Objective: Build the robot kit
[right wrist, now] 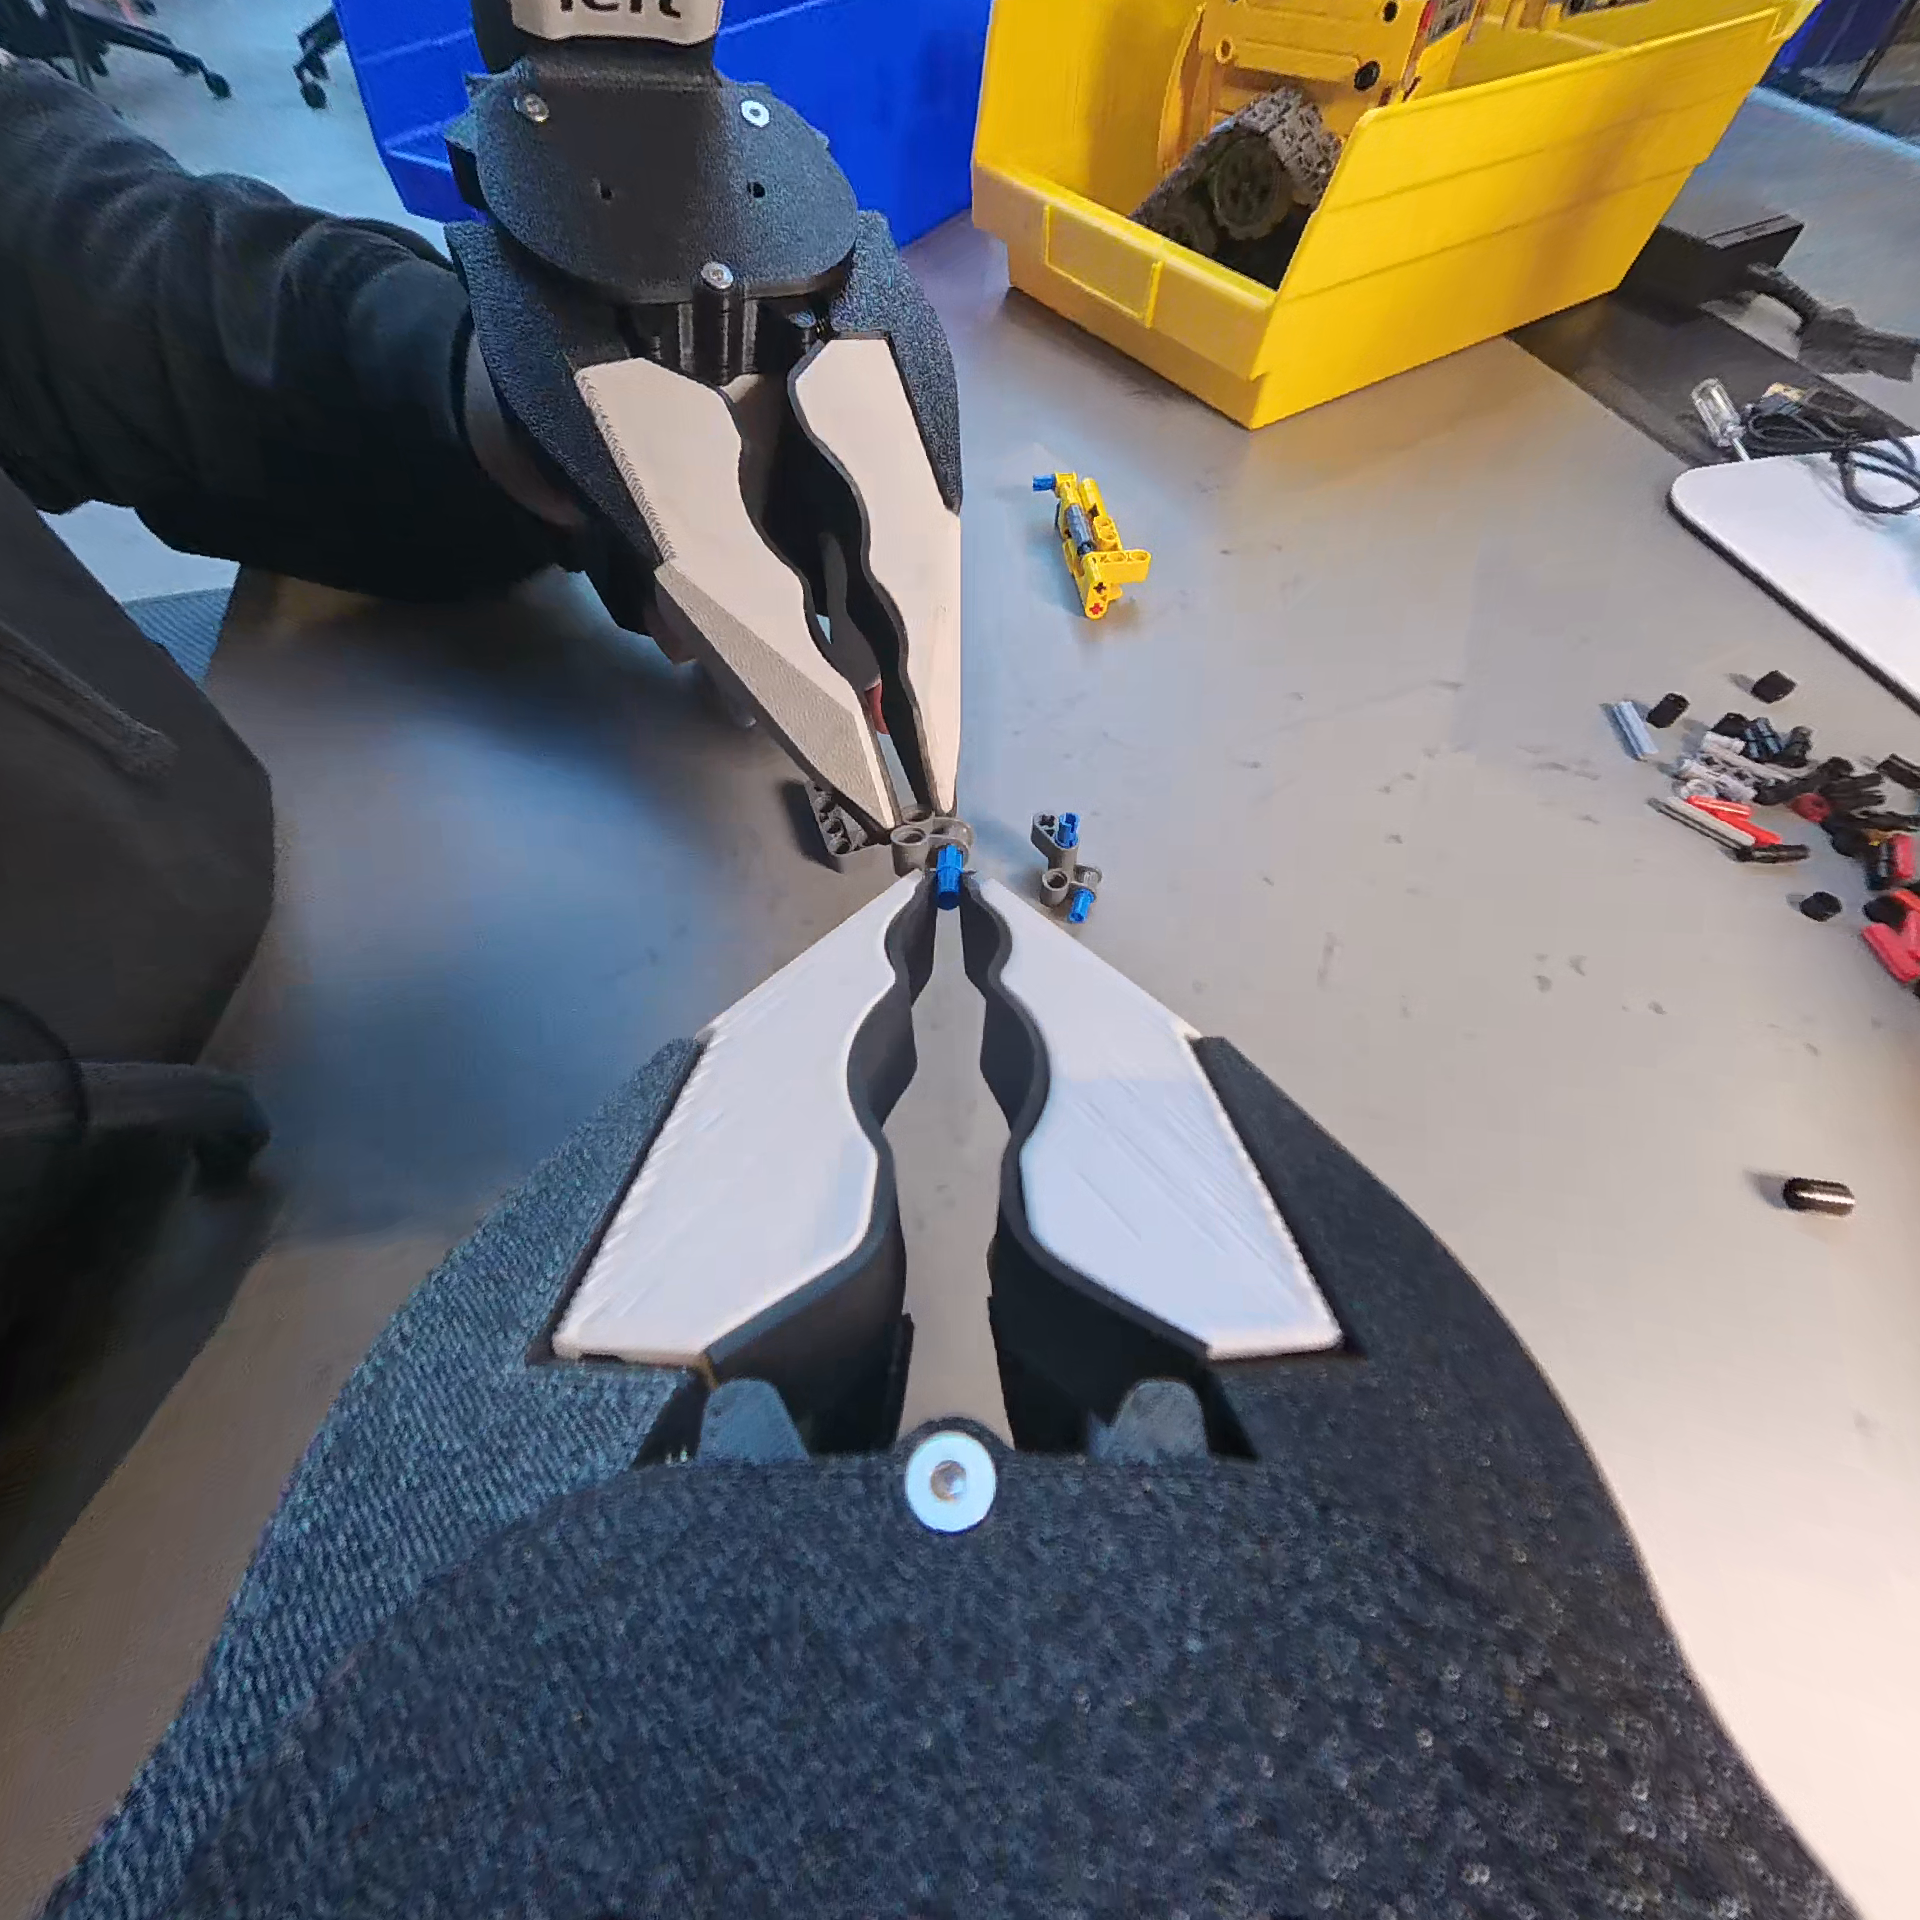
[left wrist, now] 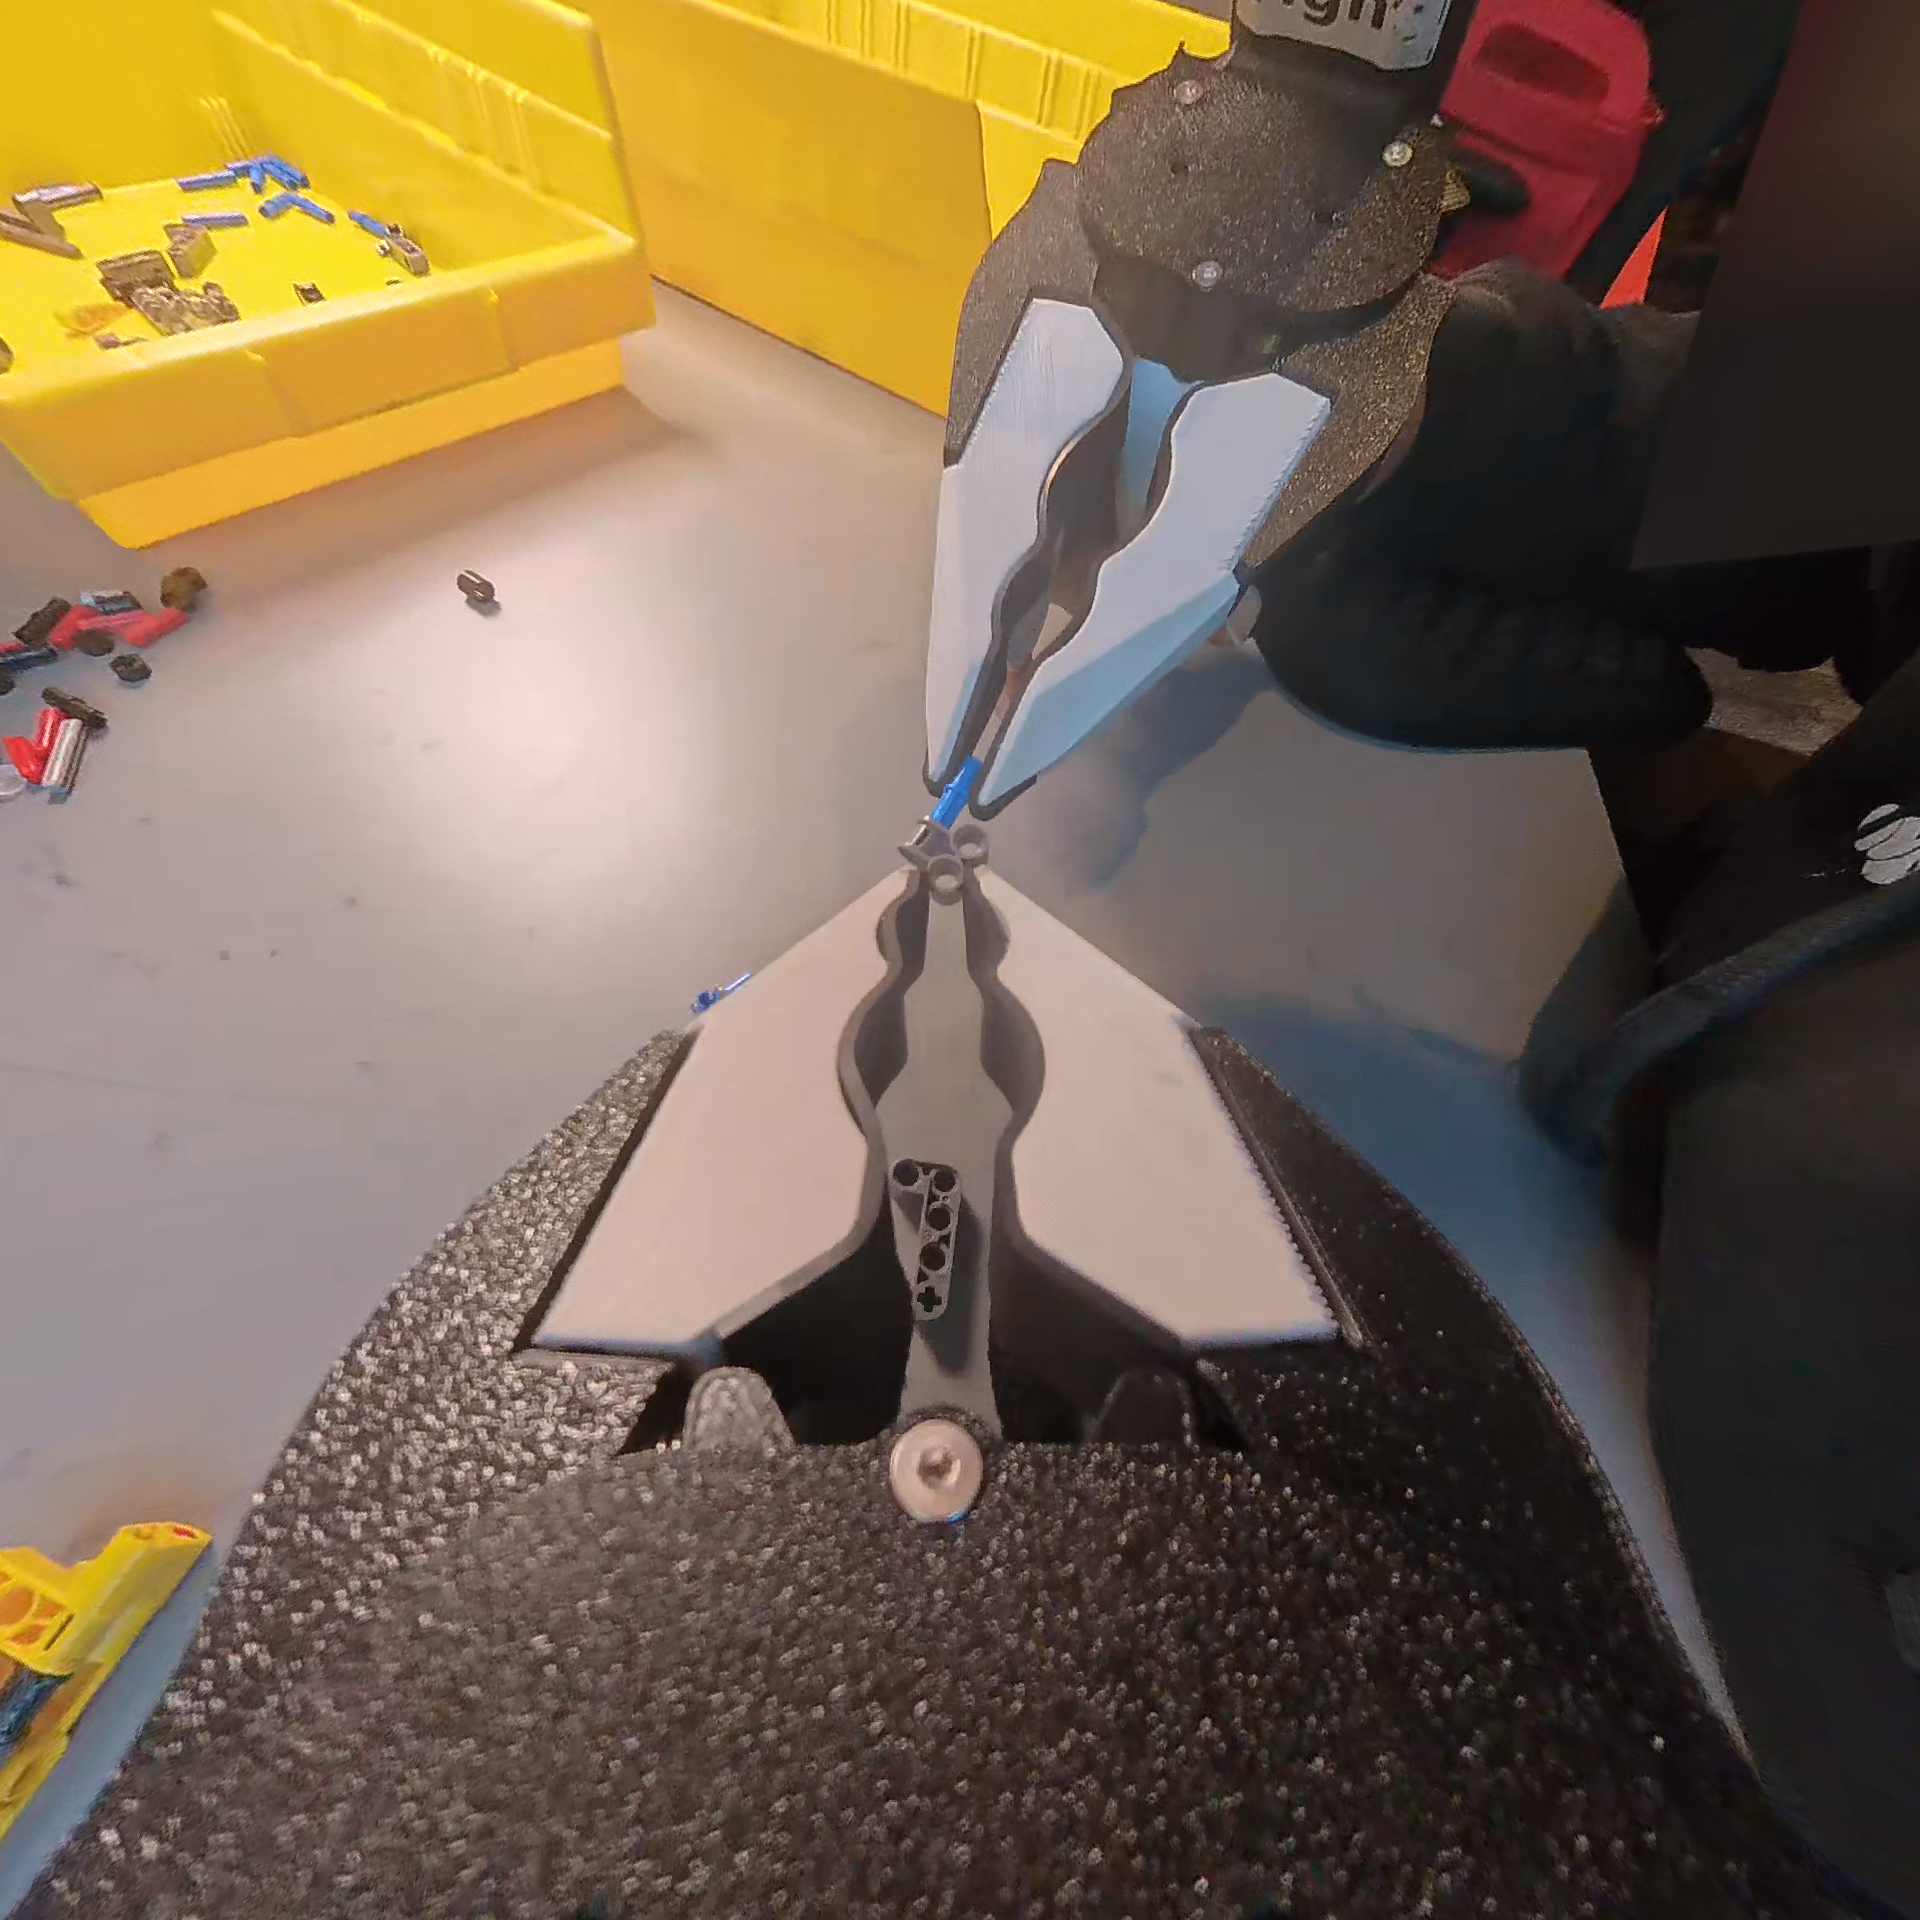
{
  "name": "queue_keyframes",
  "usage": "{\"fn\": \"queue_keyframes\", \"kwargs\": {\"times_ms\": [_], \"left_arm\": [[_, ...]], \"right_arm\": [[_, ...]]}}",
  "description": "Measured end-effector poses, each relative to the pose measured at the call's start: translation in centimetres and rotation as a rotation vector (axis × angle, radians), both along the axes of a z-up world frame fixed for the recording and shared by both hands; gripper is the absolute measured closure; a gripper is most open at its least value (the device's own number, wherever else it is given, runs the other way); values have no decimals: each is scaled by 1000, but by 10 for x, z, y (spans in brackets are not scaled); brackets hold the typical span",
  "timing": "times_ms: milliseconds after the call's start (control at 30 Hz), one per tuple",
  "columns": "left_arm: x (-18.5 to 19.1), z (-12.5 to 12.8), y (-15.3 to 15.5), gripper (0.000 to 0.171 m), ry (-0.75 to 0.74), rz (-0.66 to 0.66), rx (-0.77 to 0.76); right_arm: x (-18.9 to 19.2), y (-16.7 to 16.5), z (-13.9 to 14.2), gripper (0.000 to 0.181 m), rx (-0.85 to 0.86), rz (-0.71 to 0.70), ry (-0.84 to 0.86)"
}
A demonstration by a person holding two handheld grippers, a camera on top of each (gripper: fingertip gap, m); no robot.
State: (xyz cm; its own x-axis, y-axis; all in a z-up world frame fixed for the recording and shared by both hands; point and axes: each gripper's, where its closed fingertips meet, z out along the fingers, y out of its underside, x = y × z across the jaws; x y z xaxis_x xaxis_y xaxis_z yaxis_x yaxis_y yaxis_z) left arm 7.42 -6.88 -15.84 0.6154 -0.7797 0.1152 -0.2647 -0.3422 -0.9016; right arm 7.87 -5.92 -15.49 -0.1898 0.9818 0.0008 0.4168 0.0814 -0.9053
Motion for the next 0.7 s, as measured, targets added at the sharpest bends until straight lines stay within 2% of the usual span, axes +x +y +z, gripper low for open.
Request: {"fn": "queue_keyframes", "kwargs": {"times_ms": [300, 533, 700], "left_arm": [[-1, 9, 1, 166, -54, 22, 18], [2, 34, -5, 167, -217, -13, 52], [4, 40, -12, 167, -220, -46, 102]], "right_arm": [[-1, 1, 6, 177, -16, -15, 41], [-1, -4, 33, 177, -113, 19, 182], [1, -11, 37, 178, -131, 51, 201]]}}
